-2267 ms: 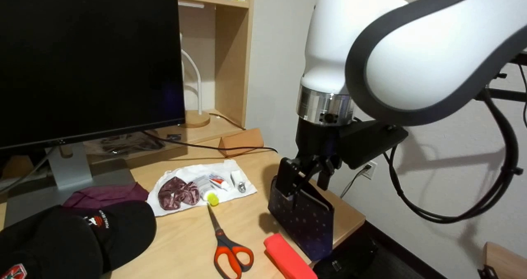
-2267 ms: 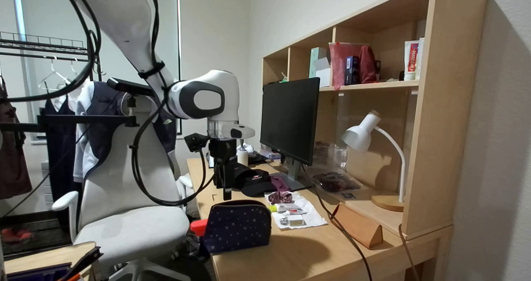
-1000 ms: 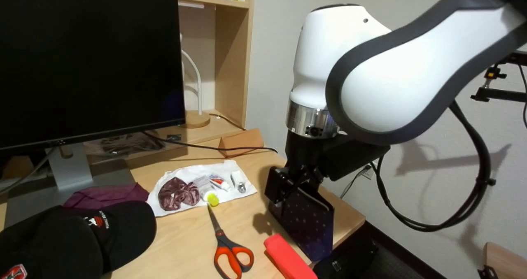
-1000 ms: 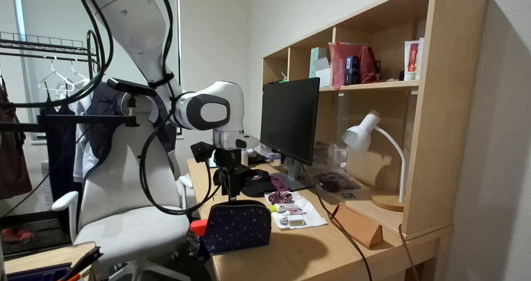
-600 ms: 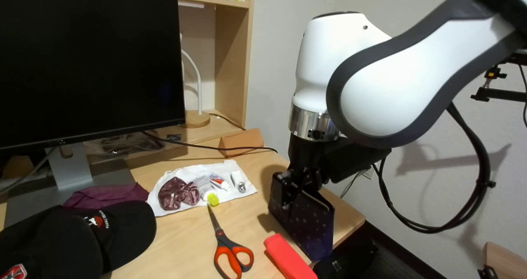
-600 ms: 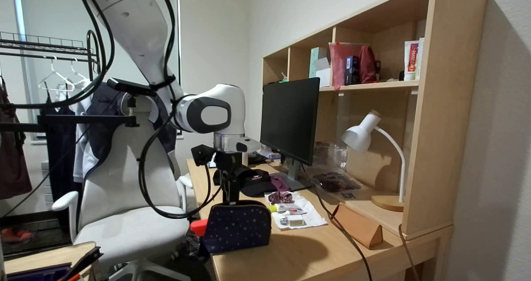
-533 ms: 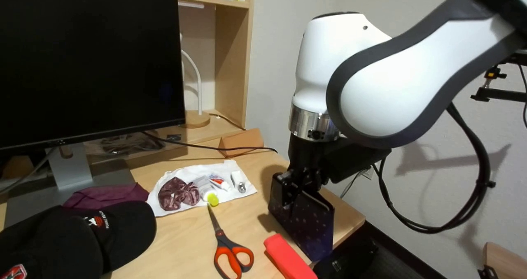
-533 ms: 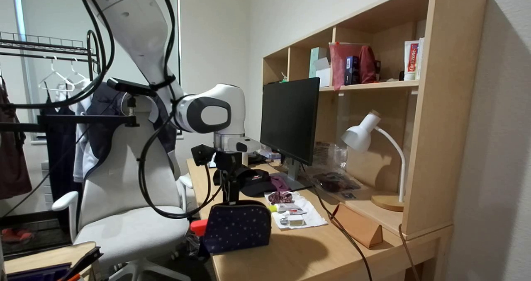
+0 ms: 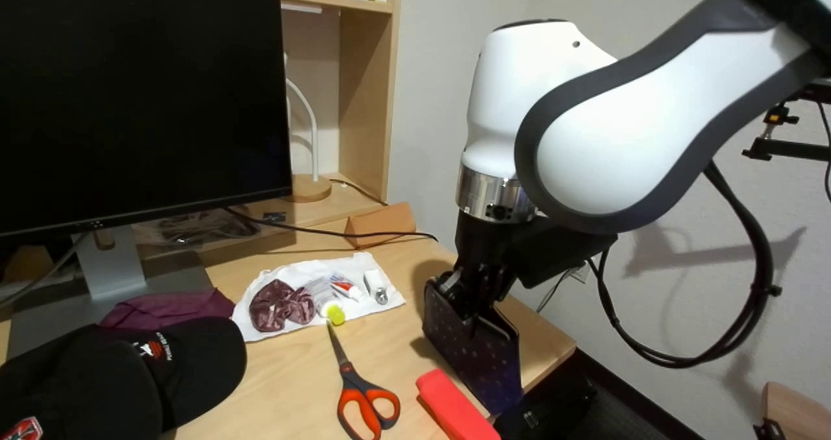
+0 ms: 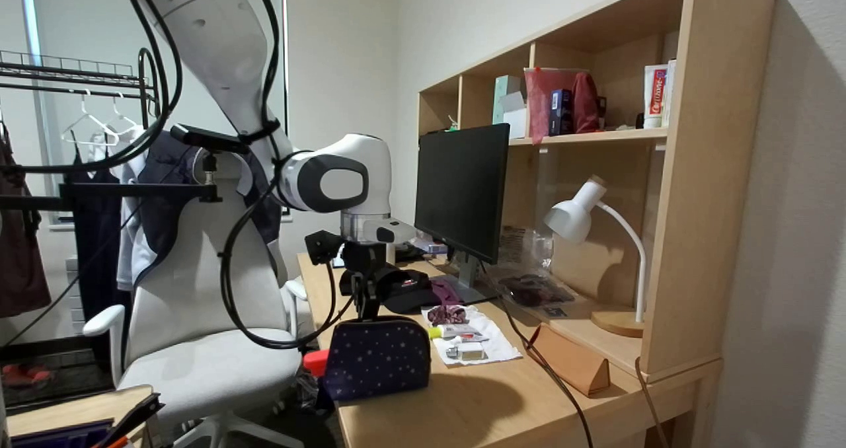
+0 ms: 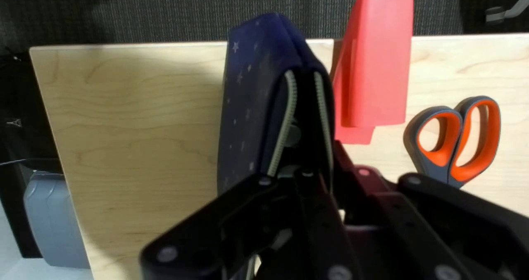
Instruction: Move the purse to the left then pick the orange object and place it on the table
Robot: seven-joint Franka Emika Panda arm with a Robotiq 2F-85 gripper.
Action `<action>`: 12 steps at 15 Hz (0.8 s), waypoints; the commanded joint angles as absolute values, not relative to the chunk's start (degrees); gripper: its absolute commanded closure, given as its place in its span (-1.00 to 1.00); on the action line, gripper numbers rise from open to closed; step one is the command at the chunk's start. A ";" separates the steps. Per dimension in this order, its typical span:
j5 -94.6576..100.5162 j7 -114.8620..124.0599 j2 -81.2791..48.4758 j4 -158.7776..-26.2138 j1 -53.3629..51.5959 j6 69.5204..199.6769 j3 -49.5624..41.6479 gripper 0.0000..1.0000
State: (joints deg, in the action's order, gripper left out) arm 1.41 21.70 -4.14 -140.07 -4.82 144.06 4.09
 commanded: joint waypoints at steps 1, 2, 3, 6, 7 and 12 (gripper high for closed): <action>0.02 21.53 -2.14 -142.17 -4.79 144.74 3.71 0.91; -0.64 20.95 -1.43 -142.56 -4.76 144.89 3.72 0.88; -0.69 21.19 -0.92 -142.74 -4.75 144.72 3.64 0.84; -0.15 19.99 3.03 -143.26 -4.73 143.76 3.67 0.83; 0.19 19.15 4.31 -143.05 -4.82 143.29 3.87 0.81; 1.74 9.96 8.76 -138.40 -6.83 138.10 6.56 0.84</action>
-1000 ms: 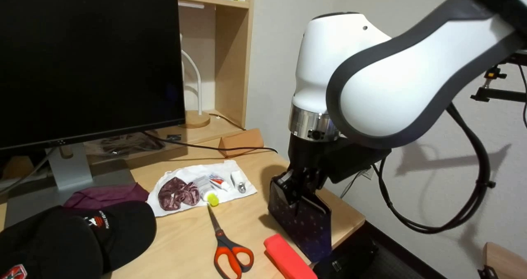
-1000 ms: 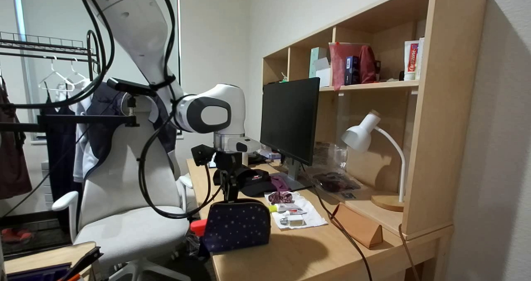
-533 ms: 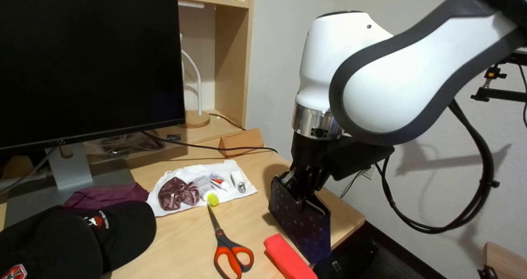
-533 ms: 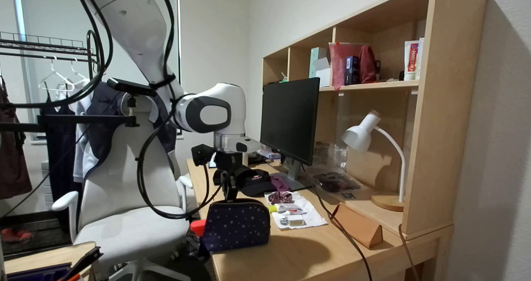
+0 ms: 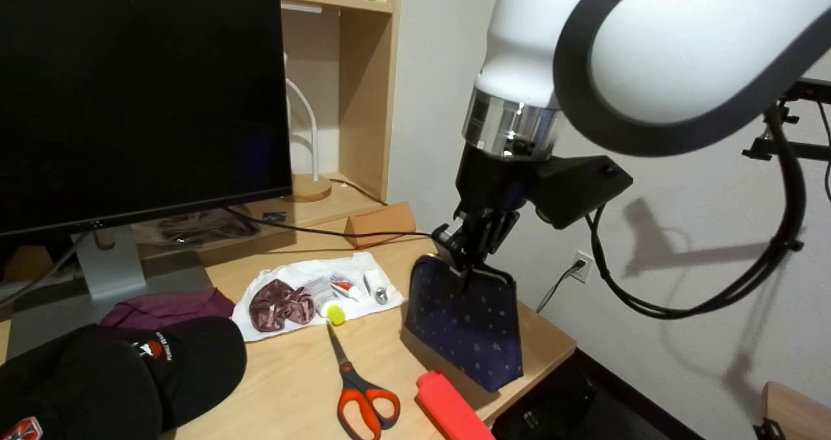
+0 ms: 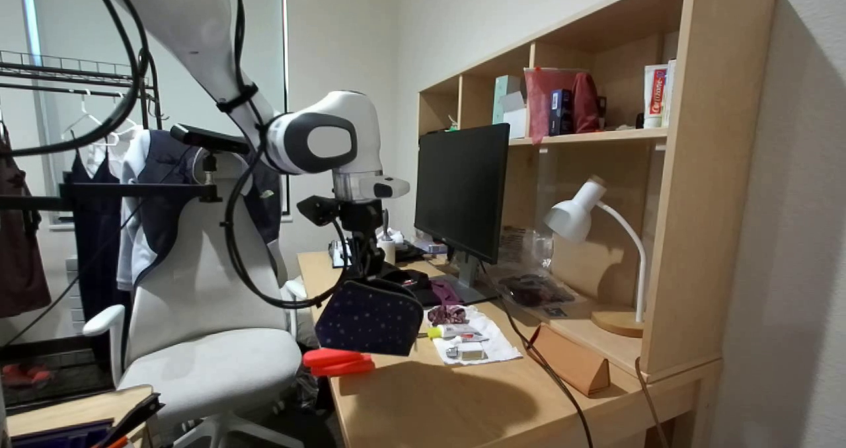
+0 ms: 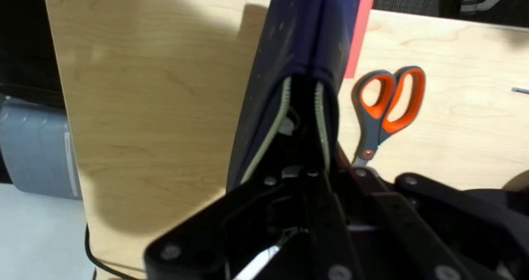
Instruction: Move the purse to the left then pick the orange object and place it on the table
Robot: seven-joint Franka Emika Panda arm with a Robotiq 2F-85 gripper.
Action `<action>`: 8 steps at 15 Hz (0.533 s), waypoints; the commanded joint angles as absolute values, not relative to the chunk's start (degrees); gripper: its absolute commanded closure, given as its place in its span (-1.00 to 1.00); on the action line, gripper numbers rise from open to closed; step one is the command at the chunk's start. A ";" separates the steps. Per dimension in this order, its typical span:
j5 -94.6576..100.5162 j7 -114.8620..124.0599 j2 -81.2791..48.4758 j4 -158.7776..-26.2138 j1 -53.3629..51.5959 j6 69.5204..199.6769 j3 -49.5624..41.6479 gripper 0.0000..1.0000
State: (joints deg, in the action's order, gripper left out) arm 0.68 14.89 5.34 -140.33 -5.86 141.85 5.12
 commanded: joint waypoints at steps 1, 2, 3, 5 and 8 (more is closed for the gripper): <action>1.31 7.62 9.38 -137.41 -7.41 137.23 6.91 0.83; 1.96 6.29 9.03 -135.76 -7.96 135.86 7.59 0.83; 0.89 3.76 9.01 -134.78 -8.73 135.73 7.98 0.82; 0.17 -0.11 7.15 -132.12 -10.33 136.32 8.98 0.83; -0.29 -5.69 4.62 -128.80 -12.65 137.22 10.50 0.84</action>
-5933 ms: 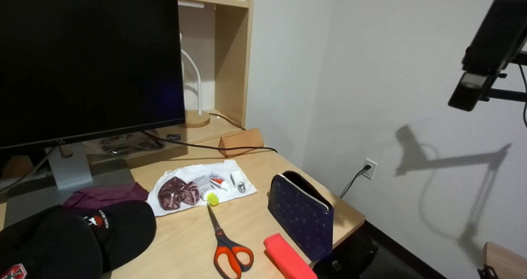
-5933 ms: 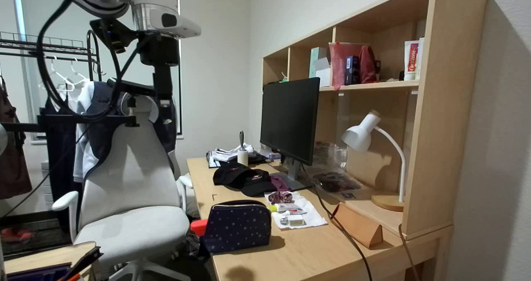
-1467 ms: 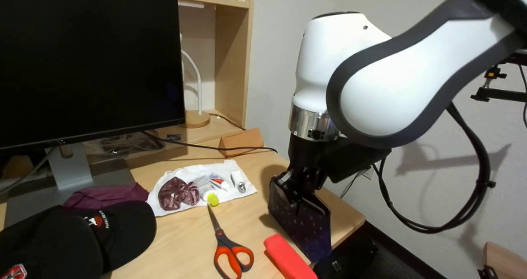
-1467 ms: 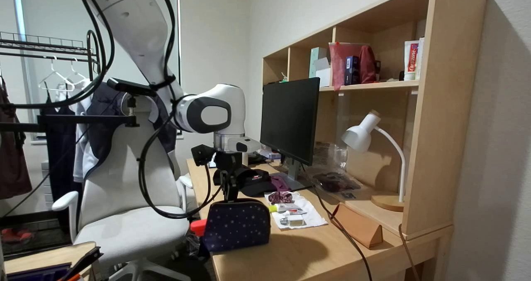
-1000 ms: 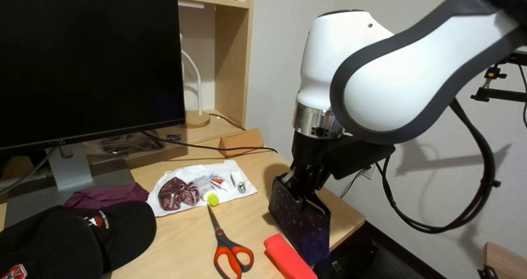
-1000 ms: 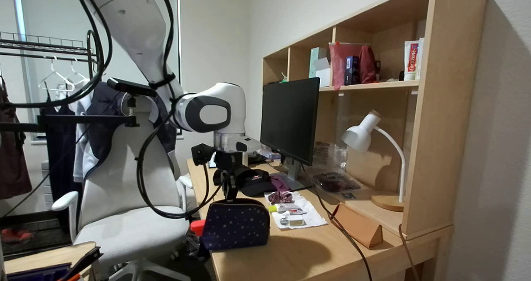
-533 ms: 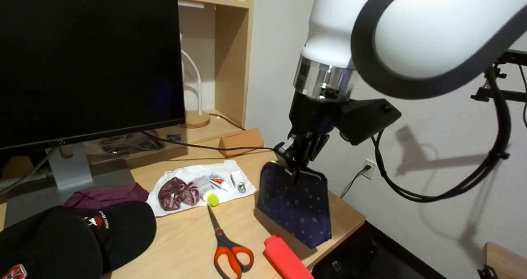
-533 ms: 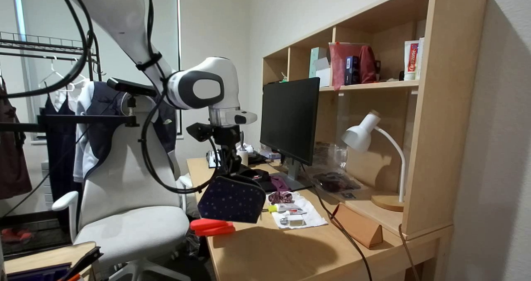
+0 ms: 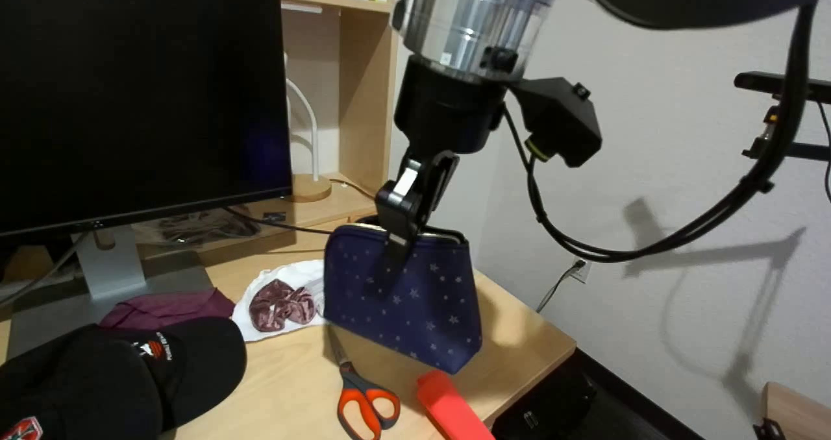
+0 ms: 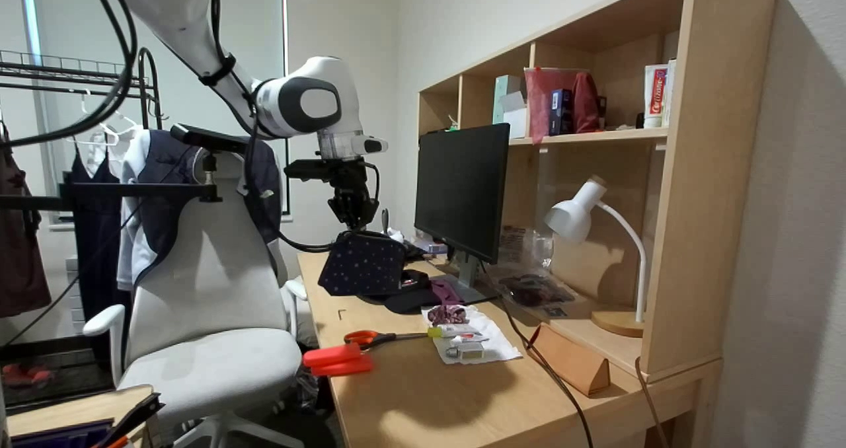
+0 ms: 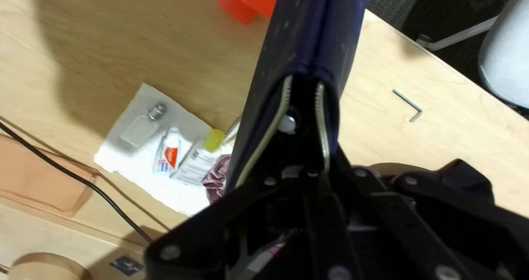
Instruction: Move the purse to the left then pick the orange object and place it on the table
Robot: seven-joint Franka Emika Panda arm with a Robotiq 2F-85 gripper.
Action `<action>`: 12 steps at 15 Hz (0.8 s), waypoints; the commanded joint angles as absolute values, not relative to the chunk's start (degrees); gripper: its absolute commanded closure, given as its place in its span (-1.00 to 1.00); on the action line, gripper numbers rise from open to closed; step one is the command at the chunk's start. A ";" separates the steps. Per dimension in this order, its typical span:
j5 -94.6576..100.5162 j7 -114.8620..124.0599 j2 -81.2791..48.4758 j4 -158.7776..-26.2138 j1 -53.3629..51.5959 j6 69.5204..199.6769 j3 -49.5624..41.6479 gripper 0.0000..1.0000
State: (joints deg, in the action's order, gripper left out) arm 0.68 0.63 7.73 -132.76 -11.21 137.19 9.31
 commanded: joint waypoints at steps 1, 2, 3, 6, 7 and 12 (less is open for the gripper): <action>-0.31 -7.81 3.73 -127.78 -13.21 137.18 10.89 0.84; -1.24 -10.76 2.75 -126.36 -13.76 135.81 11.05 0.83; 0.45 -4.99 5.23 -129.59 -12.93 136.97 11.13 0.83; 0.29 -7.62 3.11 -127.63 -13.51 136.91 11.62 0.83; 0.29 -7.90 2.87 -127.50 -13.48 136.91 11.57 0.83; 2.40 -16.35 -1.31 -124.47 -14.10 139.22 12.17 0.84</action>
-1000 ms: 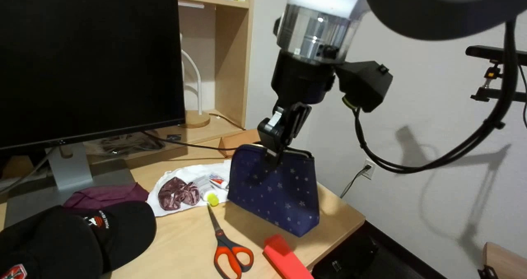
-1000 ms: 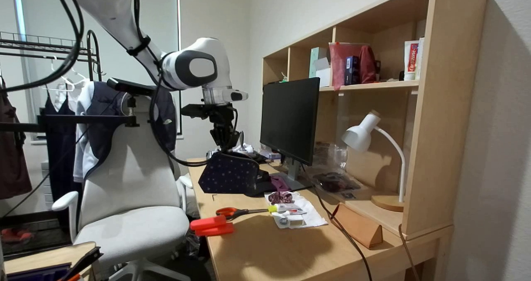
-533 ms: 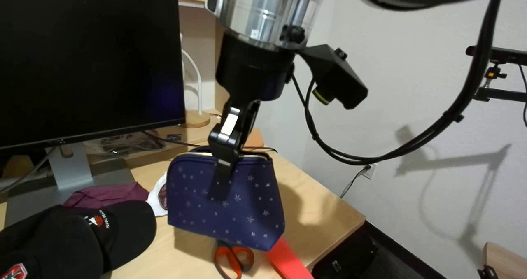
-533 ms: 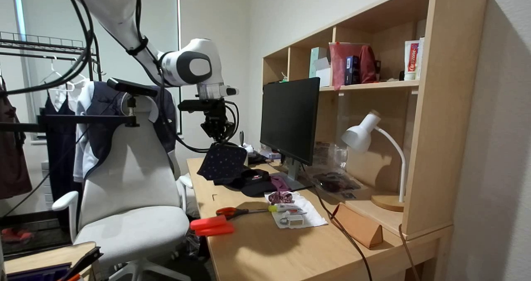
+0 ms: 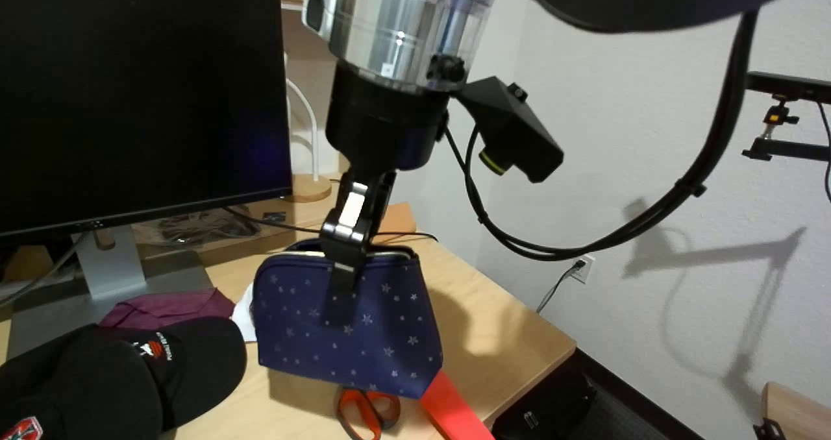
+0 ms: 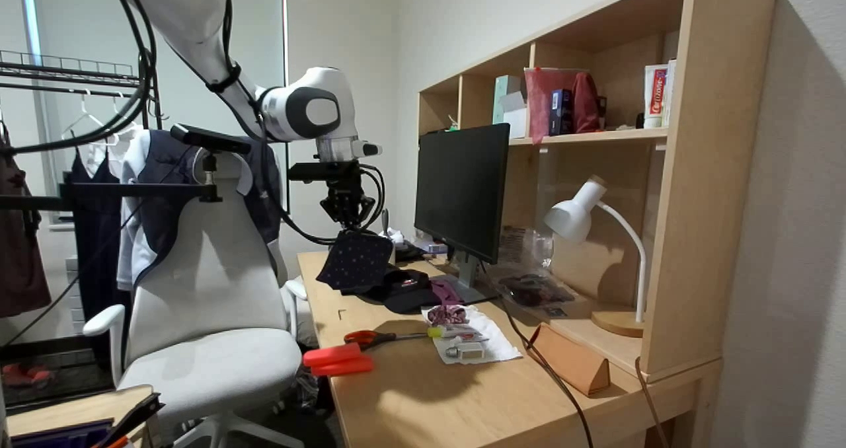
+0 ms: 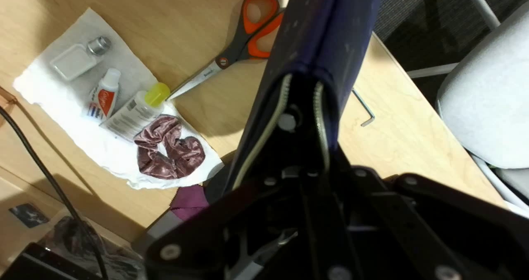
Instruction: Move the purse to the left then pick the orange object and place it on the table
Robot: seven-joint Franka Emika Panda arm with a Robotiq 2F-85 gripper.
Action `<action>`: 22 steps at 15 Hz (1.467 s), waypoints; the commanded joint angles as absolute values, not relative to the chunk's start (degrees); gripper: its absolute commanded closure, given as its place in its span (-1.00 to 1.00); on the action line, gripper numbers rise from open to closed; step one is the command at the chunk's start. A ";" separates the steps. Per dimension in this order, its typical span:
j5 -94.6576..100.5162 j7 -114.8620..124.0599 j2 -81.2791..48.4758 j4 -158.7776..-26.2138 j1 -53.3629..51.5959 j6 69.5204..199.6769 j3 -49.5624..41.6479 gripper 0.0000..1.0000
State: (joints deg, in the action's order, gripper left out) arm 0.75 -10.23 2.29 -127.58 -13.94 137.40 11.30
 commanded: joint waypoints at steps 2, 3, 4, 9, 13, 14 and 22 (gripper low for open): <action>3.83 -19.90 -4.79 -121.51 -14.40 140.30 12.98 0.84; 4.76 -21.41 -6.67 -119.95 -14.59 141.33 13.40 0.84; 6.41 -22.15 -8.90 -117.84 -14.97 141.96 13.97 0.84; 7.20 -32.29 -17.13 -111.44 -15.11 145.83 17.52 0.84; 5.07 -44.32 -19.22 -111.79 -13.28 147.15 21.35 0.84; 4.58 -47.53 -19.28 -112.72 -12.63 147.87 22.20 0.84; 2.60 -55.58 -20.72 -113.32 -12.04 150.48 23.22 0.84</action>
State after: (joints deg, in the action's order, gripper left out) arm 3.00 -54.01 -21.01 -112.38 -12.22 147.43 23.04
